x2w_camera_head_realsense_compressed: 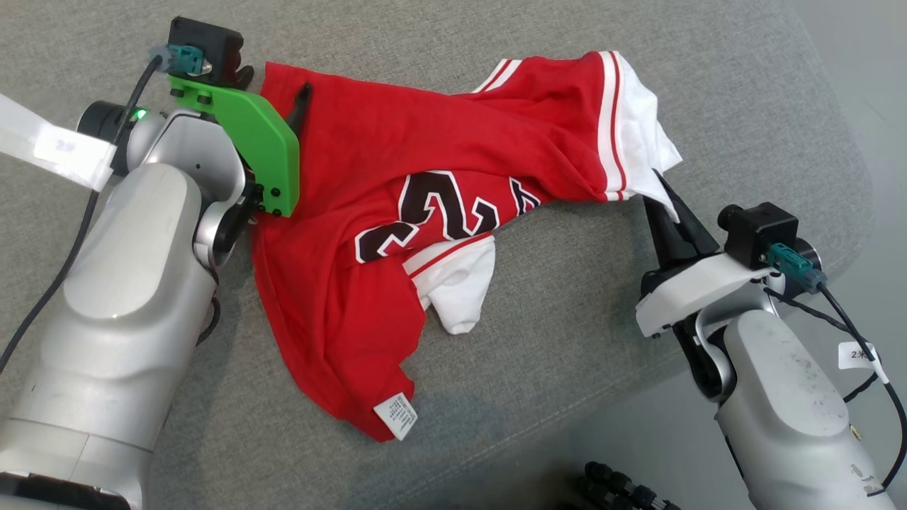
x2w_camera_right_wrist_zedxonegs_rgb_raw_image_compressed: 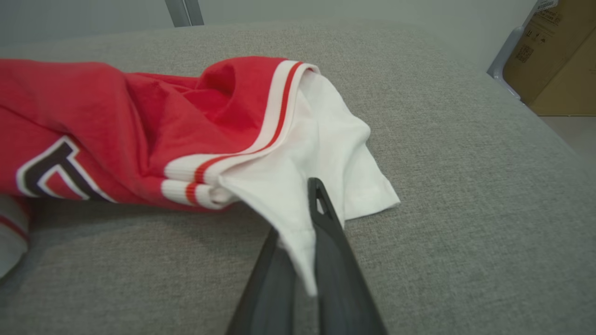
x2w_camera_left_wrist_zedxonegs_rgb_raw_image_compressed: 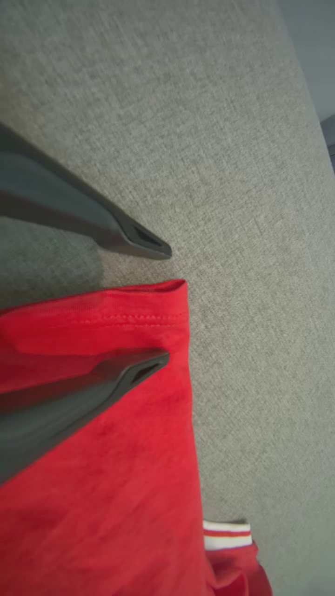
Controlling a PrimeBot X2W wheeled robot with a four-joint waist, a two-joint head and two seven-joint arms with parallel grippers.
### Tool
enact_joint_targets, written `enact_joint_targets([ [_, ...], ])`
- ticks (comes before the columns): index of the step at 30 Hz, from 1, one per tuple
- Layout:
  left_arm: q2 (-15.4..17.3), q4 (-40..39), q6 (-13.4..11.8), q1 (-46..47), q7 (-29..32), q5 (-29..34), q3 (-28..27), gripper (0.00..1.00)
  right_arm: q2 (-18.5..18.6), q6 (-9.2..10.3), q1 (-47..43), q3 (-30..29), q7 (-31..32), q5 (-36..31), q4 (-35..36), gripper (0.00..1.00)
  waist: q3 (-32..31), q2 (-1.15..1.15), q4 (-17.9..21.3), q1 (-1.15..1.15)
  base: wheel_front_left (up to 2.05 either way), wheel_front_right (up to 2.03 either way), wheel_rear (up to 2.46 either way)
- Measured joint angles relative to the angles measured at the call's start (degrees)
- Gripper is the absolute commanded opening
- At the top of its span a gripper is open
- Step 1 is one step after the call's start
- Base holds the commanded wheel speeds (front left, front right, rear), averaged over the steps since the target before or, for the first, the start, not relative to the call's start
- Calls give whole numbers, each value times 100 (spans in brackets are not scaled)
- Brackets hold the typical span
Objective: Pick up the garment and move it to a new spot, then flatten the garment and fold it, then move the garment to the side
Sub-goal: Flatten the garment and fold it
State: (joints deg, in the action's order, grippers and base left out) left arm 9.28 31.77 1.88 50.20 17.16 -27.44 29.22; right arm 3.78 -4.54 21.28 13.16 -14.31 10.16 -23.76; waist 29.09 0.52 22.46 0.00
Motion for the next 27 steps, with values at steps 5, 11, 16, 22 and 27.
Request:
enact_joint_targets([
  [5, -91, 249, 5, 172, -2, 57, 29, 74, -2, 0, 27, -32, -2, 10, 14, 0, 15, 0, 33, 0, 0, 0, 0],
  [11, -176, 500, 120, 252, -10, 56, 100, 0, -5, 1, 64, -120, -2, 40, 36, 0, -27, 0, 8, 0, 0, 0, 0],
  [16, -360, 586, 192, 277, -266, 40, 103, 0, -1, 2, 64, -209, -3, 38, 98, 0, -113, 0, -78, 0, 0, 0, 0],
  [22, -590, 513, 274, 467, -938, -78, -1, 0, 180, 0, 246, -449, -5, 34, 436, 0, -319, 0, -327, 0, 0, 0, 0],
  [27, -577, 506, 318, 515, -1273, -114, -132, 0, 355, -47, 338, -485, -11, -34, 454, 0, -509, 0, -530, 0, 0, 0, 0],
])
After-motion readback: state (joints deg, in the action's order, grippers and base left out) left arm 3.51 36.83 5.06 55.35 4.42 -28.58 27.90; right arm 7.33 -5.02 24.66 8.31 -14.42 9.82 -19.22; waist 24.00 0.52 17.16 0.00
